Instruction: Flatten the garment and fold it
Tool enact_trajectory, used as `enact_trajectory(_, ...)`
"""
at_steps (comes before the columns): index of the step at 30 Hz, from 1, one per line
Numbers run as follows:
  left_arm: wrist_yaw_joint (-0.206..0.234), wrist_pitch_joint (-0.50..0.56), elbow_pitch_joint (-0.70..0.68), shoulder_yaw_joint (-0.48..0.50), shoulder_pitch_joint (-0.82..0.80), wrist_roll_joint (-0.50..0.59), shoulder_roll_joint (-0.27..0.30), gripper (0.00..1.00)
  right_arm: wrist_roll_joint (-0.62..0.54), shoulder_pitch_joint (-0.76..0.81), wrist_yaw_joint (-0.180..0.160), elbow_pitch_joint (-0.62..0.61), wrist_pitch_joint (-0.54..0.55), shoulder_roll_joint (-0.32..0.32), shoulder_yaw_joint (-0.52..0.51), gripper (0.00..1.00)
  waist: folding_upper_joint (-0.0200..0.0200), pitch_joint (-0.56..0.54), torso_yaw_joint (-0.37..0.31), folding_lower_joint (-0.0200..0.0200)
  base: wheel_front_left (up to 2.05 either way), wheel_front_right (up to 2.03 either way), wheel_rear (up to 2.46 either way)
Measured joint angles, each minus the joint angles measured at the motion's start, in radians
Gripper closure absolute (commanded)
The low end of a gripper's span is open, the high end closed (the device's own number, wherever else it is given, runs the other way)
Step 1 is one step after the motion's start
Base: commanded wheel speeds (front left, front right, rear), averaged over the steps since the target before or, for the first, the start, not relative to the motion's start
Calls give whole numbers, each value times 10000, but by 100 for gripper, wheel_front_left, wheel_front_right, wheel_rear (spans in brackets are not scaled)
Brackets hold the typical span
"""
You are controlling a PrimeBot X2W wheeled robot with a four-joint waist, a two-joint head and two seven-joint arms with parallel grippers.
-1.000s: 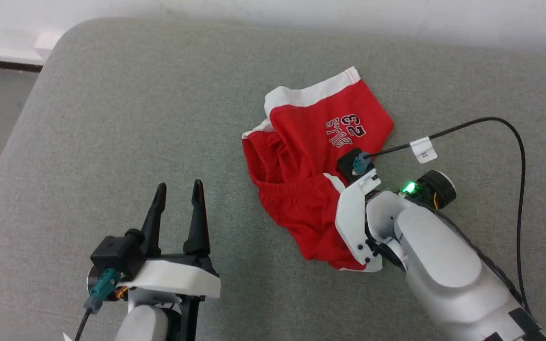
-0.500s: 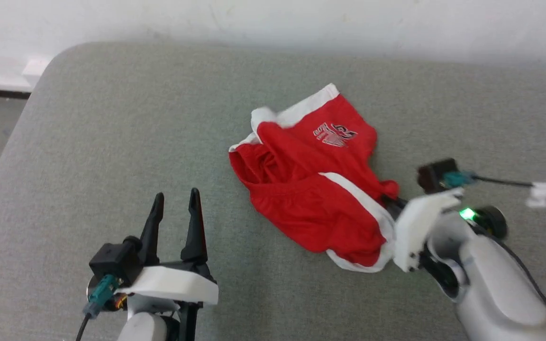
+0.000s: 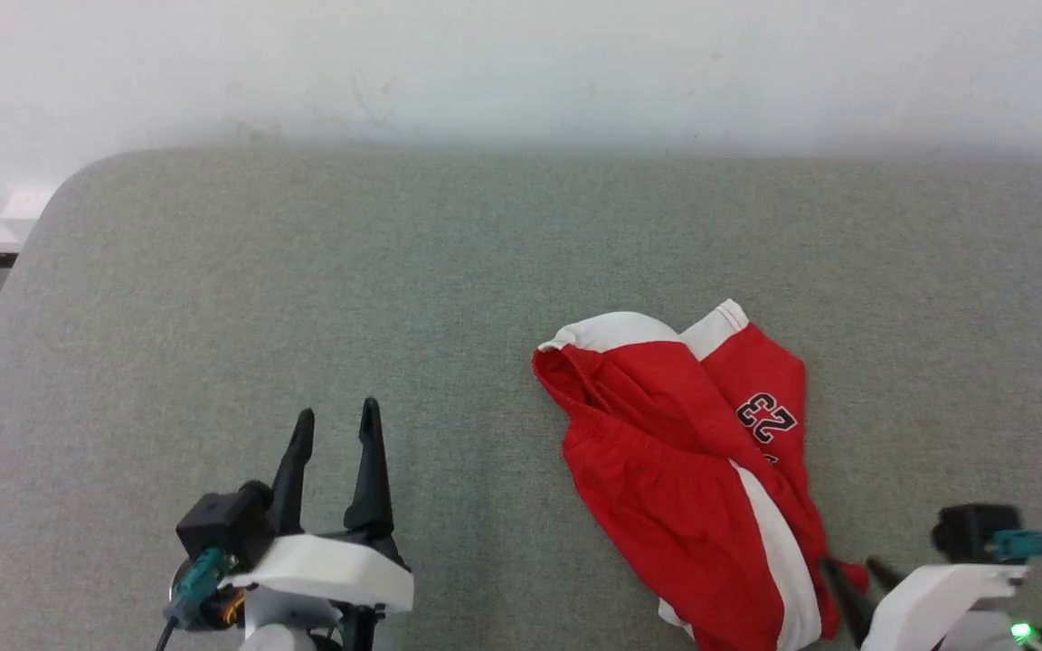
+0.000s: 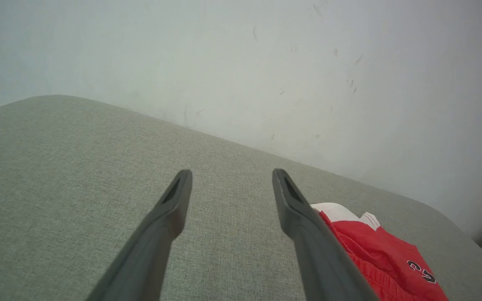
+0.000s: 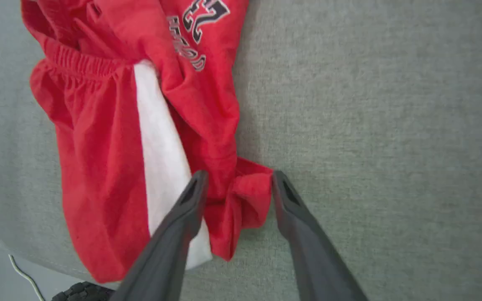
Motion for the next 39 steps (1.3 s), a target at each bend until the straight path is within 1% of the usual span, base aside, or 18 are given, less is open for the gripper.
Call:
enact_trajectory(3, 0, 10, 125, 25, 151, -199, 2, 0, 502, -74, -4, -591, -993, 27, -362, 0, 0, -79, -158, -1, 0, 0, 0)
enact_trajectory(5, 0, 211, 174, -81, 78, -324, 2, 0, 520, -193, -6, -830, -1737, 21, -775, 0, 0, -105, -265, 0, 0, 0, 0)
enact_trajectory(8, 35, 961, 318, -313, -642, -639, 2, 0, 418, -505, -6, -991, -2525, 4, -1298, 0, 0, -86, -423, 0, 0, 0, 0)
enact_trajectory(12, 416, 3185, 993, -1097, -2475, -1175, -8, 0, 339, -778, -6, -886, -2867, 12, -1705, 0, 0, 31, -638, 1, 0, 0, 0)
enact_trajectory(17, 913, 6475, 2661, -2190, -4362, -1216, -13, 0, 341, -945, -6, -598, -3016, 13, -1664, 0, 0, 274, -979, 2, 0, 0, 0)
enact_trajectory(20, 1081, 7846, 3664, -2638, -4910, -1012, 46, 0, 439, -1086, -6, -418, -3160, 10, -1546, 0, 0, 443, -1253, 3, 0, 0, 0)
enact_trajectory(23, 1089, 8128, 4240, -2692, -5090, -989, 88, 0, 514, -1164, -6, -249, -3331, 17, -1432, 0, 0, 625, -1538, 2, 0, 0, 0)
enact_trajectory(28, 1164, 7931, 4857, -2568, -5104, -1200, 84, 0, 558, -1244, -6, -12, -3568, 12, -1427, 0, 0, 941, -1877, 3, 0, 0, 0)
enact_trajectory(29, 1164, 7829, 4907, -2504, -5104, -1277, 82, 4, 579, -1244, -6, 25, -3607, 12, -1436, 0, 0, 994, -1909, 2, 0, 0, 0)
enact_trajectory(30, 1164, 7701, 4928, -2476, -5106, -1338, 81, 56, 585, -1245, -6, 65, -3655, 12, -1440, 0, 0, 1041, -1924, 2, 0, 0, 0)
enact_trajectory(31, 1162, 7507, 4938, -2403, -5106, -1411, 69, 86, 608, -1249, -6, 98, -3680, 10, -1434, 0, 0, 1073, -1915, 2, 0, 0, 0)
enact_trajectory(32, 1160, 7348, 4947, -2316, -5107, -1563, 54, 100, 608, -1254, -6, 115, -3693, 10, -1419, 0, 0, 1091, -1884, 3, 0, 0, 0)
enact_trajectory(33, 1158, 7204, 4966, -2266, -5108, -1664, 54, 100, 604, -1265, -6, 117, -3735, 13, -1398, 0, 0, 1101, -1840, 2, 0, 0, 0)
enact_trajectory(35, 1156, 7020, 4993, -2113, -5110, -1971, 52, 75, 596, -1315, -6, 115, -3745, 12, -1358, 0, 0, 1096, -1728, 2, 0, 0, 0)
enact_trajectory(36, 1143, 6980, 5020, -2140, -5120, -2010, 56, 70, 594, -1363, -6, 117, -3745, 13, -1327, 0, 0, 1081, -1665, 2, 0, 0, 0)
enact_trajectory(37, 1083, 6920, 5030, -2142, -5134, -2075, 44, 72, 593, -1427, -6, 121, -3745, 13, -1283, 0, 0, 1065, -1607, 2, 0, 0, 0)
enact_trajectory(38, 1007, 6869, 5030, -2167, -5171, -2144, 40, 100, 591, -1486, -6, 121, -3747, 12, -1233, 0, 0, 1044, -1554, 2, 0, 0, 0)
enact_trajectory(39, 938, 6803, 5028, -2209, -5232, -2157, 44, 100, 591, -1522, -6, 123, -3747, 12, -1170, 0, 0, 1017, -1510, 2, 0, 0, 0)
